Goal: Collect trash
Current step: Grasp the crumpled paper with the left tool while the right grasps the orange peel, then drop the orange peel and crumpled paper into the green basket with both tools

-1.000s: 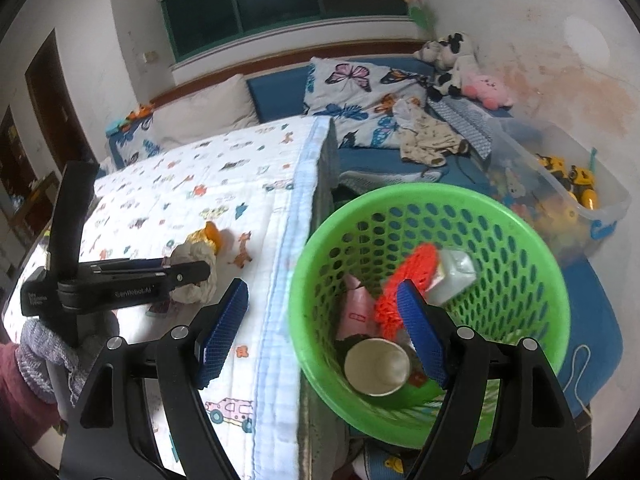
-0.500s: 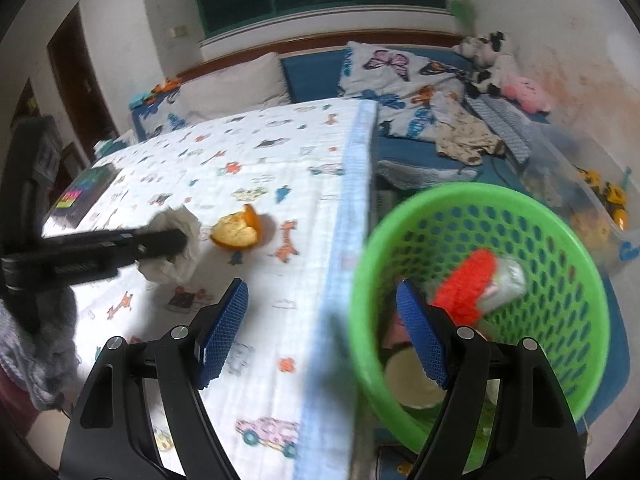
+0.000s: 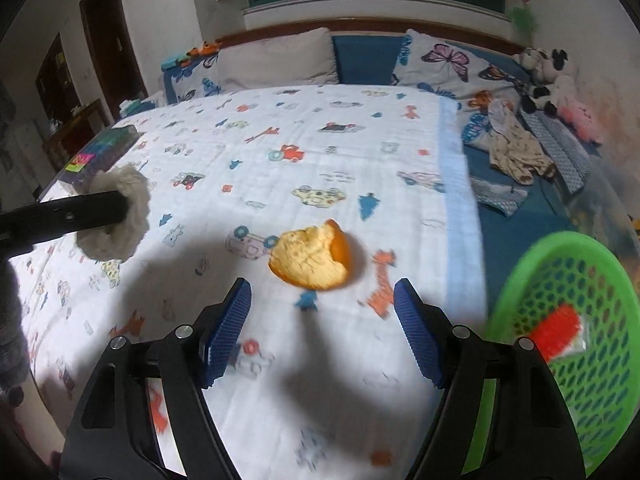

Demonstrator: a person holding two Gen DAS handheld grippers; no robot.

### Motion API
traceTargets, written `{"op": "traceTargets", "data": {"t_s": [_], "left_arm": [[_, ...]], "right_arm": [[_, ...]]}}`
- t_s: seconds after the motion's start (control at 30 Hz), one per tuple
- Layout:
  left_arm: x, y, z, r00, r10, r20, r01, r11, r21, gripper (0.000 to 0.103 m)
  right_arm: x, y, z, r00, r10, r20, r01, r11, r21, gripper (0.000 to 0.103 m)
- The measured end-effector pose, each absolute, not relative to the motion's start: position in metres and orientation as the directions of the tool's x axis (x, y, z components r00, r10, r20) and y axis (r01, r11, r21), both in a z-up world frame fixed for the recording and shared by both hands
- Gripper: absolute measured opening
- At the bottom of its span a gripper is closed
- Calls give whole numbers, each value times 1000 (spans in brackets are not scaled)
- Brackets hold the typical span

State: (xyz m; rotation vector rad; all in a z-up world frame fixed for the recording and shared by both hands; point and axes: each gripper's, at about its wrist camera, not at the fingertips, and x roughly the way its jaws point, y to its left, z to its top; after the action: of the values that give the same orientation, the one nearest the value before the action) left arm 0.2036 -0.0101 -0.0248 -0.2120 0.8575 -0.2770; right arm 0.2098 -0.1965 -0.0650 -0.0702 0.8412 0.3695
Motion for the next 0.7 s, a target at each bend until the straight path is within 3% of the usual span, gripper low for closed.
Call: {"op": "traceTargets", "data": {"t_s": [0.37,0.53,0.7], "left_arm": [[206,2,-31,617,-328,-715,147,941,-305,38],[209,1,-35,609,-327,-722,143,941,-306,38],[209,-10,-32,606,-336,-721,164,940,-300,38]], "right_arm": [[236,-177,-92,598,229,-768,-326,945,28,62],[231,-179,-87,614,237,-753,-322,946,35,45],[219,-190,-76,622,263,-738,-310,948,77,40]]}}
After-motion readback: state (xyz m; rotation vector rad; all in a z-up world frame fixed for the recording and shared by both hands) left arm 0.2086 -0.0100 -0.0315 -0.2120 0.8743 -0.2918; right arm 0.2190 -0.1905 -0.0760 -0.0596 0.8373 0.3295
